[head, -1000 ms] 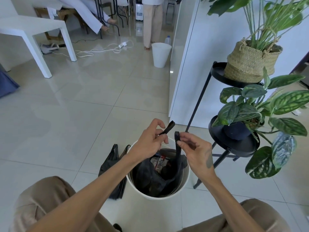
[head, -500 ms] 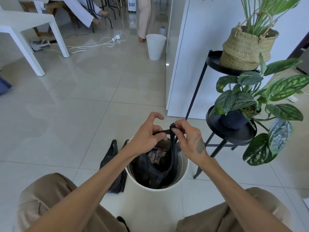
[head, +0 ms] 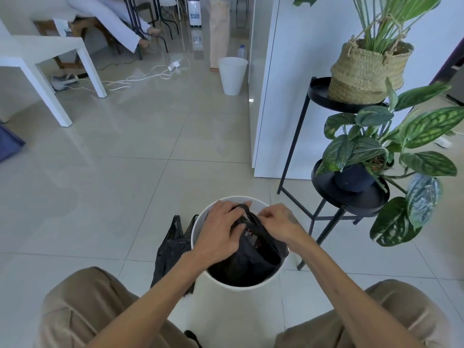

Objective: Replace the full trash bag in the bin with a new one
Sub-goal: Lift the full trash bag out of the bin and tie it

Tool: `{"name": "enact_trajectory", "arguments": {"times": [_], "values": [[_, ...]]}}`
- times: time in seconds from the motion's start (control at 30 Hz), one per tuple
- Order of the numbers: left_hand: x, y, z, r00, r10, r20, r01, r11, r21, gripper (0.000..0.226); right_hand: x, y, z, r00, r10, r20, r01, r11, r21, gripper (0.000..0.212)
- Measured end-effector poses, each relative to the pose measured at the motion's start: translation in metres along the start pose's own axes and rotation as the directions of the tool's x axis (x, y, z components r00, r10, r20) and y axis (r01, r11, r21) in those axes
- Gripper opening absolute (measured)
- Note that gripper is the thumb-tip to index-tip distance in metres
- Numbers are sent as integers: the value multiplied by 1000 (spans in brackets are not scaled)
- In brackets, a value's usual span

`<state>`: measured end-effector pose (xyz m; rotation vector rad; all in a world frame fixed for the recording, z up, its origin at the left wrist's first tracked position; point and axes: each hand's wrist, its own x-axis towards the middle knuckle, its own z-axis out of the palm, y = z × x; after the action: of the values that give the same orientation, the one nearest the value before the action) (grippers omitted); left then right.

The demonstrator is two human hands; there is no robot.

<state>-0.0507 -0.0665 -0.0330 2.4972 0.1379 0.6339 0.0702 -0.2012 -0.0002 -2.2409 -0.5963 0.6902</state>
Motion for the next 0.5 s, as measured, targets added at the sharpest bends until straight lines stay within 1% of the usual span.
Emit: {"name": "enact_trajectory", "arguments": {"times": [0.07,0.13,0.2,0.27,0.33,0.43,0.5], "values": [[1,-6,-4,999,-10,49,11,999,-32,35,0,-6,-6,994,42,102,-41,999,-11,19],[2,-10,-6,999,25,44,-23,999,-33,30,4,-7,-11,977,75,198,-77,997,1,18],[6,-12,-8,997,69,35,-69,997,-21,20,7,-6,-13,959,83,270,-82,997,-13,15],[9,-11,-10,996,72,46,-71,997,-24,15,8,-3,-13,942,69,329,-67,998,-19,16],[10,-8,-10,996,68,52,-66,997,-26,10,7,0,-11,930,54,362,-63,998,14,21],[9,-7,-9,995,48,83,-44,998,-42,11,8,4,-10,937,23,350,-61,993,97,29],[8,-10,-9,993,21,115,-12,997,-78,9,7,4,-12,948,-11,317,-41,987,157,25]]}}
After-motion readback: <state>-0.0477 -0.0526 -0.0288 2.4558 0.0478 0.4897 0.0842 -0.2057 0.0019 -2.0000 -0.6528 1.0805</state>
